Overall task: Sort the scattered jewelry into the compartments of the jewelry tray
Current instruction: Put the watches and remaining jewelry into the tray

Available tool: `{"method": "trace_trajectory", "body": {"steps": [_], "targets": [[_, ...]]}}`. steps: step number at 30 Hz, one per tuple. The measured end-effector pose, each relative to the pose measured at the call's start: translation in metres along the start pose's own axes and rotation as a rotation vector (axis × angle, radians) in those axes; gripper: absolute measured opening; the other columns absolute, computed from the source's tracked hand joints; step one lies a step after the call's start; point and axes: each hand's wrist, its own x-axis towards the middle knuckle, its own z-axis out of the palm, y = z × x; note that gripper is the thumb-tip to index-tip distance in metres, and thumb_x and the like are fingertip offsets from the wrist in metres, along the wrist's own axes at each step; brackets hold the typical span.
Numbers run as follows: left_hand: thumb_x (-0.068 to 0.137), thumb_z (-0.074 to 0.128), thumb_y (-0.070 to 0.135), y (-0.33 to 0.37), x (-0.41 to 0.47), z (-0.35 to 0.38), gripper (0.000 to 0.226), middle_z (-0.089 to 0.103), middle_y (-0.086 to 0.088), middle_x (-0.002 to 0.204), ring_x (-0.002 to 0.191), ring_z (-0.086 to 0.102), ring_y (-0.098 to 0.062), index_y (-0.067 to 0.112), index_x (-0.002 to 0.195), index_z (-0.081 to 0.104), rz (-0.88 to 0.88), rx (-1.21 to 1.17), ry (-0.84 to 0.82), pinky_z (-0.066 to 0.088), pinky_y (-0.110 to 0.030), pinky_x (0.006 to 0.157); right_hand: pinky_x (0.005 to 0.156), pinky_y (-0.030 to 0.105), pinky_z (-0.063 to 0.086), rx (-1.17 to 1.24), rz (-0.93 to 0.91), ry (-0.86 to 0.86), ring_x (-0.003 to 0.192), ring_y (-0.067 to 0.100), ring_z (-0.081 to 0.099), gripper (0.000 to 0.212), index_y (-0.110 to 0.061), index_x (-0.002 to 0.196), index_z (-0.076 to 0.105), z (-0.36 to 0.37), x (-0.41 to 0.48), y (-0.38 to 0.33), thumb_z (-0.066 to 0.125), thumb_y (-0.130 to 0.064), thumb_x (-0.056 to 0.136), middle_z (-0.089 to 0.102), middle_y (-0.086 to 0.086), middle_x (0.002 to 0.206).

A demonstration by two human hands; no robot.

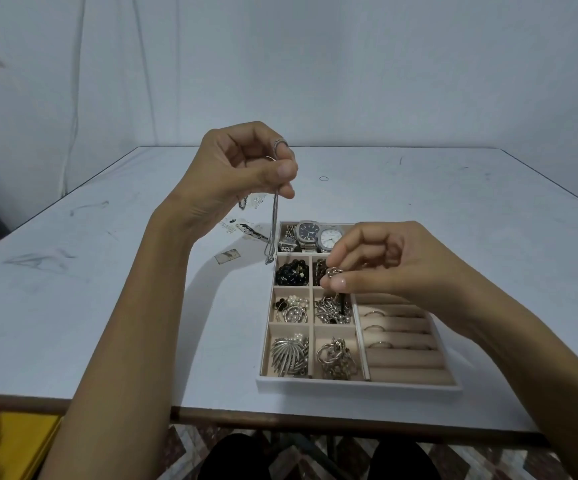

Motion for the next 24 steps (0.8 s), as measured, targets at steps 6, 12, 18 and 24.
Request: {"method": "trace_trajectory", "body": {"steps": [6, 12, 18, 24], "targets": [[0.061, 0.079, 0.022, 0.001, 0.0, 0.001, 0.012, 0.067, 0.006, 0.07, 0.056, 0.063, -0.01, 0.025, 0.068, 0.07, -0.002, 0.003, -0.007, 0.055, -0.025, 0.064, 0.062, 0.021, 0.048, -0.116, 0.0, 0.025, 0.063, 0.017, 0.06, 0.016, -0.005, 0.082, 0.072, 0.005, 0.002, 0.001, 0.081, -0.004, 0.069, 0.069, 0.025, 0.074], [0.06, 0.08, 0.025, 0.001, -0.001, 0.001, 0.013, 0.067, 0.006, 0.07, 0.056, 0.064, -0.01, 0.025, 0.068, 0.07, -0.005, 0.014, -0.008, 0.055, -0.025, 0.065, 0.055, 0.013, 0.045, -0.231, -0.039, 0.06, 0.057, 0.004, 0.054, 0.014, -0.01, 0.079, 0.073, 0.008, 0.004, 0.004, 0.081, -0.002, 0.07, 0.067, -0.001, 0.065], [0.061, 0.079, 0.024, 0.001, -0.001, 0.002, 0.012, 0.066, 0.005, 0.069, 0.057, 0.063, -0.011, 0.025, 0.068, 0.07, -0.016, 0.019, -0.01, 0.054, -0.025, 0.064, 0.052, 0.019, 0.042, -0.345, -0.041, 0.073, 0.053, 0.011, 0.052, 0.007, -0.013, 0.073, 0.075, 0.005, 0.005, 0.008, 0.082, -0.011, 0.072, 0.067, 0.014, 0.064], [0.061, 0.08, 0.024, 0.002, -0.001, 0.003, 0.013, 0.066, 0.004, 0.069, 0.056, 0.063, -0.011, 0.025, 0.069, 0.069, -0.023, 0.031, -0.015, 0.055, -0.026, 0.066, 0.058, 0.032, 0.053, -0.223, -0.023, 0.025, 0.054, 0.017, 0.058, 0.013, -0.009, 0.084, 0.075, -0.003, 0.003, 0.004, 0.069, 0.002, 0.082, 0.065, 0.01, 0.062]]}}
